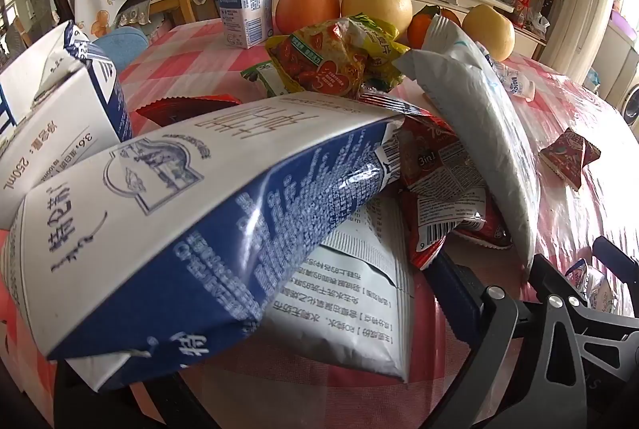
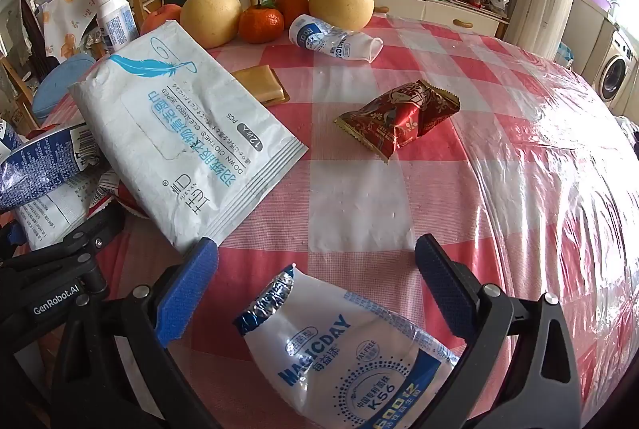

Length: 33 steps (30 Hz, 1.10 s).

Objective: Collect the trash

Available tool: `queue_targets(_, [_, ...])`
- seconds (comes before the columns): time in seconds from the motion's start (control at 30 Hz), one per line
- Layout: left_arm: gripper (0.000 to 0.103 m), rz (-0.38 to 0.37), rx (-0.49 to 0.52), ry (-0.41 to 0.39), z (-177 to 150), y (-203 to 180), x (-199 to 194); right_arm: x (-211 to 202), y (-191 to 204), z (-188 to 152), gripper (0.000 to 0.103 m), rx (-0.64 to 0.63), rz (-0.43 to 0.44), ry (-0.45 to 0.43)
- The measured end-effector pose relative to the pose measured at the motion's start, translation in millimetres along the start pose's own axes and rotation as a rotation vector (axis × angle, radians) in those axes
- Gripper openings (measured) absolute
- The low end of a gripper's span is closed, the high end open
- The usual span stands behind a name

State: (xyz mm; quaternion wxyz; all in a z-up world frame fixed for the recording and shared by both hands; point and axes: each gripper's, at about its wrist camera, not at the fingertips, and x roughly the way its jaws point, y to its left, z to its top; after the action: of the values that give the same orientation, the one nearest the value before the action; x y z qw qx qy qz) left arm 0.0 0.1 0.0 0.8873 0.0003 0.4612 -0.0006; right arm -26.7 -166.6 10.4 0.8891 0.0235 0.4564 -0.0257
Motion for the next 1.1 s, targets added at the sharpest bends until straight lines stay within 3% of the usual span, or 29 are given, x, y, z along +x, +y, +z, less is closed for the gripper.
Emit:
queue_targets(0.33, [0.098, -0.008, 0.002, 0.047, -2.3, 4.8, -7.1, -7.4, 0.1, -5.2, 0.099, 0.021, -0.012, 0.020])
queue_targets(0.47, [0.098, -0.093, -0.048, 0.073, -1.9, 10.5, -15.3, -29.9, -2.7, -7.7, 0.099, 0.032, -0.010, -0.024])
queue_targets(0.67, [0.098, -0.131, -0.064, 0.035, -5.1, 17.7, -46.1, -68.7, 3.9, -11.7, 0.099, 0.003, -0.028, -0.130])
queue_targets(0.93, [0.098, -0.103, 0.013, -0.182, 4.8, 24.0, -120.2, -122.5, 6.1, -9.6, 0.099, 0.027, -0.013, -0.249])
queue_targets(1.1, [0.098, -0.108, 0.023, -0.265, 4.2, 37.5, -154.7, -157.1, 9.3, -9.7, 0.099, 0.033, -0.043, -0.310])
